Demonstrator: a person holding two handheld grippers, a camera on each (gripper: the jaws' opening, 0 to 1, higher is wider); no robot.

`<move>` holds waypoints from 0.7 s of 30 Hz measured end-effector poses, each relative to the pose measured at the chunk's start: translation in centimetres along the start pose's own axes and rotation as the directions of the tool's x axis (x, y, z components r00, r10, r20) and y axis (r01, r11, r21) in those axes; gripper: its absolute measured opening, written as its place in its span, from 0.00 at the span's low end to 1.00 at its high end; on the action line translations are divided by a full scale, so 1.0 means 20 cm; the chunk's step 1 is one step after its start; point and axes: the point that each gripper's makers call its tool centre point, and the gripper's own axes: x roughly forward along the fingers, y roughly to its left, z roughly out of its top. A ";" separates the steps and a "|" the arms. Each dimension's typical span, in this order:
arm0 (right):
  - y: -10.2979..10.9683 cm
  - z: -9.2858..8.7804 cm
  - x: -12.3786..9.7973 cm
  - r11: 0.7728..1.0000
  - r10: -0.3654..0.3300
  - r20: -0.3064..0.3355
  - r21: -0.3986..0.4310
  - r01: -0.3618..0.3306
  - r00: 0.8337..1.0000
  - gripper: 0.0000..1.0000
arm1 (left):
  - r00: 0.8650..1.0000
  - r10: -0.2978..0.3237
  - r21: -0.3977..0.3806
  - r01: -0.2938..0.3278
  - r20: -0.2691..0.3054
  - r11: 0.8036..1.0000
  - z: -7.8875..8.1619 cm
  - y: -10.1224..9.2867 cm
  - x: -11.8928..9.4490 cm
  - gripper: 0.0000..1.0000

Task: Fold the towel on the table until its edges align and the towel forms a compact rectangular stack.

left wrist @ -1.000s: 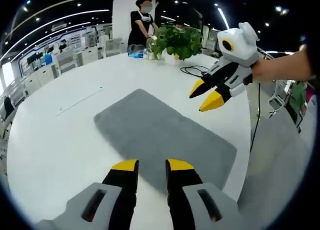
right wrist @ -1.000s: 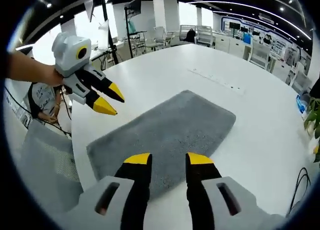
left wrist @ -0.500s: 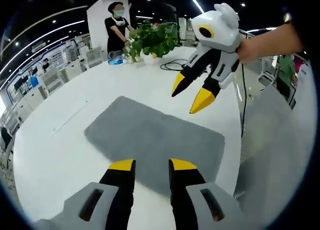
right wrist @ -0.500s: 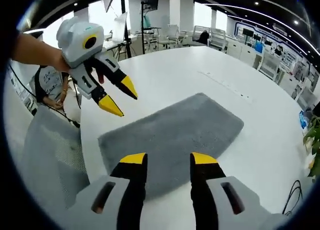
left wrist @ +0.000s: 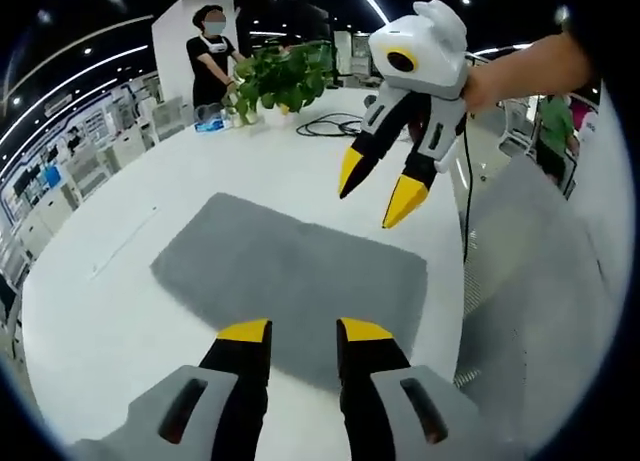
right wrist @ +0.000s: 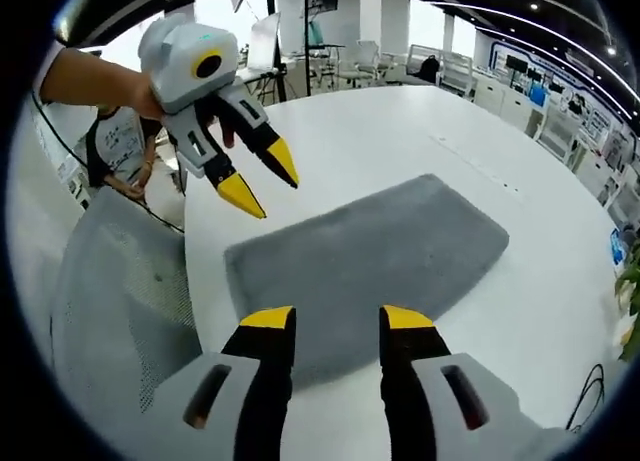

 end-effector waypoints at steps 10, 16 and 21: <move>0.10 -0.09 0.00 0.998 0.019 -0.040 -0.060 -0.021 0.999 0.37 | 0.997 -0.061 0.049 0.063 -0.049 0.997 -0.08 -0.14 0.04 0.26; 0.17 -0.14 0.02 0.992 0.039 -0.069 -0.116 -0.047 0.997 0.39 | 0.995 -0.081 0.072 0.086 -0.066 0.994 -0.10 -0.21 0.06 0.26; 0.21 -0.18 0.03 0.988 0.052 -0.090 -0.139 -0.065 0.995 0.39 | 0.992 -0.094 0.090 0.101 -0.083 0.991 -0.12 -0.25 0.06 0.27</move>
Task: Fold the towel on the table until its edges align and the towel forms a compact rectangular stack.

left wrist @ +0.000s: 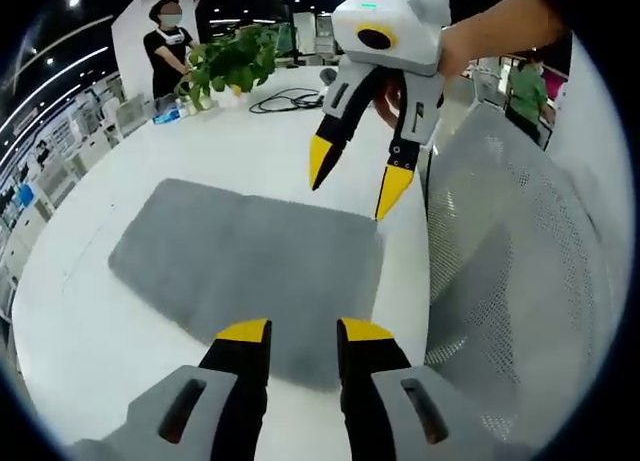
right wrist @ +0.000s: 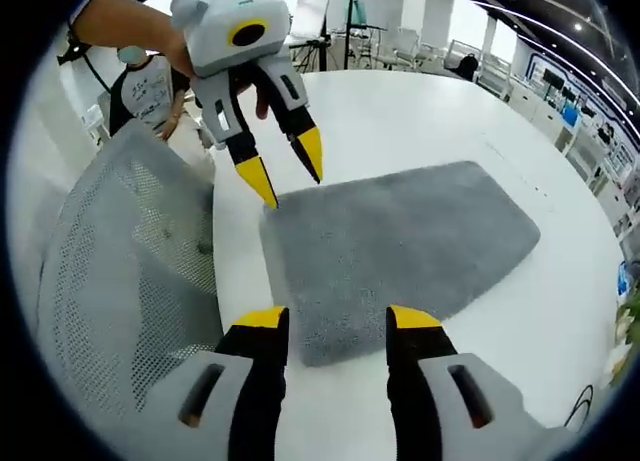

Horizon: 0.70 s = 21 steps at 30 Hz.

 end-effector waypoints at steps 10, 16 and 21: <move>0.08 -0.11 0.07 1.000 0.021 -0.059 -0.013 -0.022 0.998 0.38 | 0.996 -0.016 0.033 0.019 -0.090 0.999 -0.14 -0.08 0.06 0.29; 0.10 -0.14 0.09 1.000 0.029 -0.069 -0.007 -0.030 0.997 0.36 | 0.995 -0.022 0.033 0.026 -0.095 0.999 -0.15 -0.10 0.08 0.31; 0.09 -0.17 0.11 0.999 0.016 -0.096 -0.037 -0.019 0.995 0.36 | 0.993 -0.017 0.038 0.021 -0.113 0.999 -0.18 -0.09 0.11 0.35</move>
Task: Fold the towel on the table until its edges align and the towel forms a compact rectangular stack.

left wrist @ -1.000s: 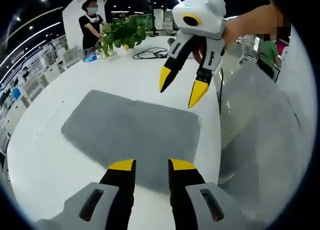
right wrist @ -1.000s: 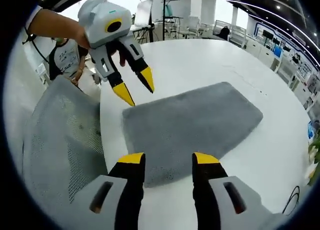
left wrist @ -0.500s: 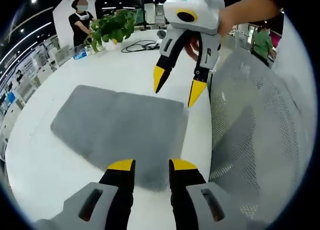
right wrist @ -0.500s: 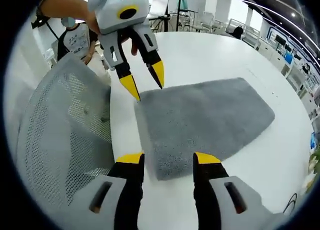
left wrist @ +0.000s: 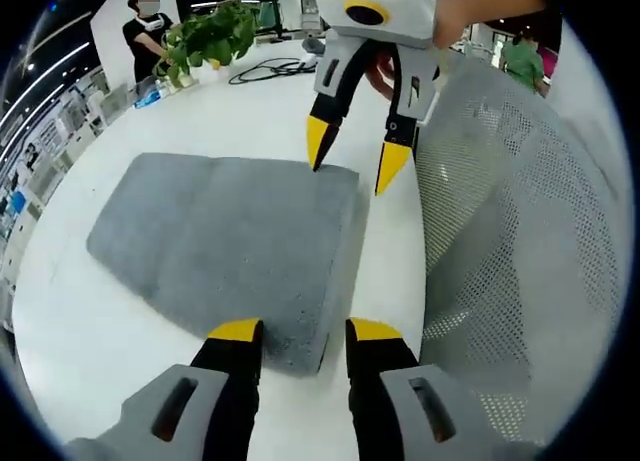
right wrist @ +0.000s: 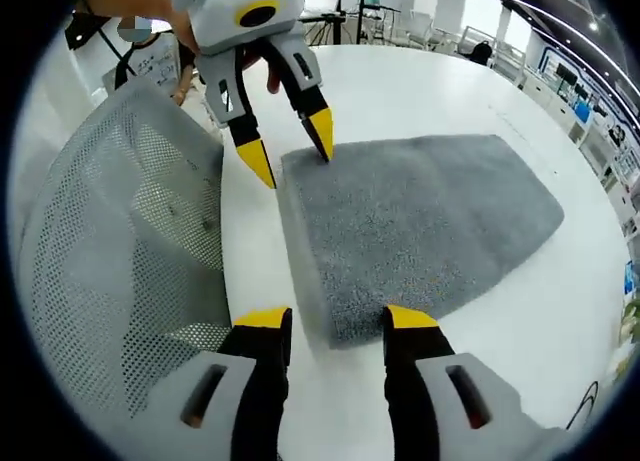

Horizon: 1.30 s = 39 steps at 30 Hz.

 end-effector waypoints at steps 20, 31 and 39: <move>-0.05 -0.06 0.10 0.989 -0.067 -0.058 -0.133 0.058 0.996 0.27 | 0.999 0.013 0.039 -0.011 -0.051 0.999 -0.03 0.05 0.09 0.32; -0.07 -0.05 0.10 0.989 -0.089 -0.037 -0.119 0.085 0.995 0.20 | 0.998 0.052 0.018 -0.051 -0.022 0.999 -0.02 0.10 0.10 0.23; -0.10 -0.05 0.10 0.981 -0.127 -0.066 -0.156 0.115 0.990 0.11 | 0.995 0.094 0.004 -0.094 -0.012 0.996 -0.02 0.13 0.11 0.14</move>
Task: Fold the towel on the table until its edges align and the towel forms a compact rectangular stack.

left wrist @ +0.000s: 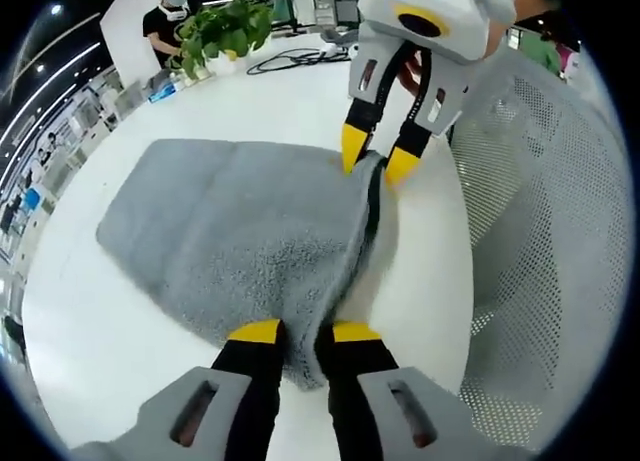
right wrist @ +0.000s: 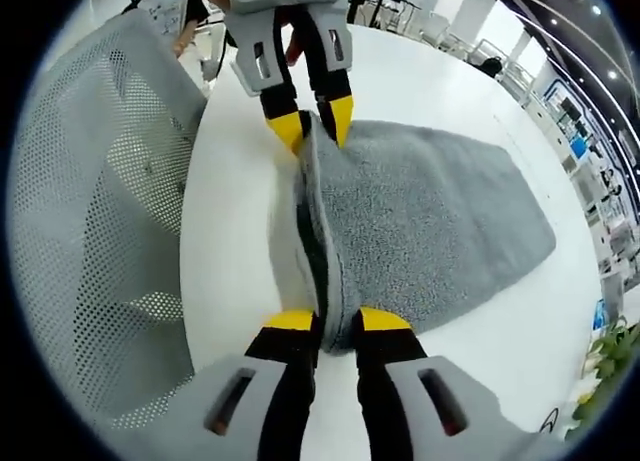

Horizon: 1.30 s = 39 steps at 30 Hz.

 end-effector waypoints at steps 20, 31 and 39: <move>0.12 0.01 -0.08 0.983 0.114 0.003 0.146 -0.113 0.993 0.03 | 0.987 -0.158 -0.154 0.158 0.012 0.975 0.00 -0.16 -0.09 0.07; 0.18 0.06 -0.20 0.958 0.163 0.082 0.226 -0.177 0.983 0.04 | 0.978 -0.199 -0.157 0.207 0.063 0.966 0.06 -0.19 -0.21 0.08; 0.16 0.11 -0.30 0.947 0.175 0.121 0.250 -0.200 0.977 0.04 | 0.971 -0.222 -0.169 0.233 0.085 0.958 0.12 -0.18 -0.29 0.08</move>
